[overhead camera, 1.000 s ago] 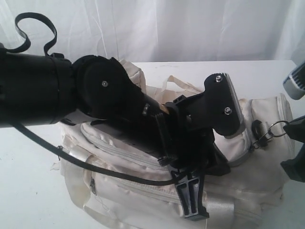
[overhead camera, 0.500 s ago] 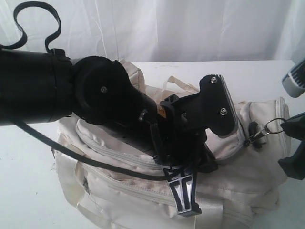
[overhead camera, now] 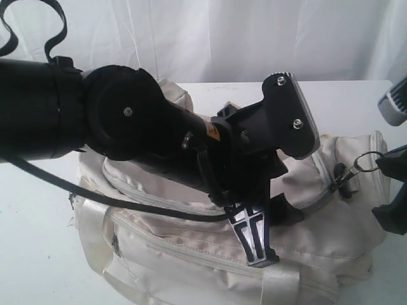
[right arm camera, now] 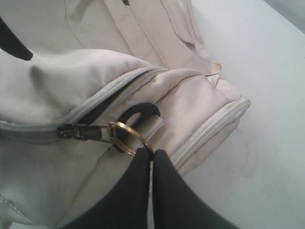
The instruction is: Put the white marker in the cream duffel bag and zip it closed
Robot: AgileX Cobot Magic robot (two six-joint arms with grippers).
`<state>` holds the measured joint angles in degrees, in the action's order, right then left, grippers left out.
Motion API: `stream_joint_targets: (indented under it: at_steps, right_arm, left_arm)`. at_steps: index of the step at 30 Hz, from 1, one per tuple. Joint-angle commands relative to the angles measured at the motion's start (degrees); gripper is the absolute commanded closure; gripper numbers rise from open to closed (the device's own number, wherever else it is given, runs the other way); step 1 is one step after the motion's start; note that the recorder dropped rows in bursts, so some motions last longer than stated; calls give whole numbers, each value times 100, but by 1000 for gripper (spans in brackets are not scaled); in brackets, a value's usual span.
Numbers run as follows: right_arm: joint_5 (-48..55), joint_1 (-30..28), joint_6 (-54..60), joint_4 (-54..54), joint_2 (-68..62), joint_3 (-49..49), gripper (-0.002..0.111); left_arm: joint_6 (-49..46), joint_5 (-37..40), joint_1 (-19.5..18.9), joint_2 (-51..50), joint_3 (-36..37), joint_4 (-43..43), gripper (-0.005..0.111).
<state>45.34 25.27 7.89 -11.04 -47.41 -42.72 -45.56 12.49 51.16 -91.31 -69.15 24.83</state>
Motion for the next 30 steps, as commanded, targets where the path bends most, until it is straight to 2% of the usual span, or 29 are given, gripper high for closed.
stream_joint_targets:
  at_steps: [1, 7, 16, 28, 30]
  right_arm:
    - [-83, -15, -44, -83, 41, -6, 108]
    - [-83, -15, -44, 3, 41, -6, 108]
    - [-92, -15, -44, 103, 41, -6, 108]
    - [-92, -15, -44, 233, 41, -6, 108]
    - [-92, -15, -44, 233, 41, -6, 108]
  left_arm:
    - [45, -182, 287, 63, 42, 145, 47]
    - [45, -367, 426, 63, 42, 131, 52]
    - [45, -701, 426, -159, 42, 131, 59]
    - [83, -753, 426, -302, 42, 161, 59]
    - [83, -822, 426, -306, 42, 172, 65]
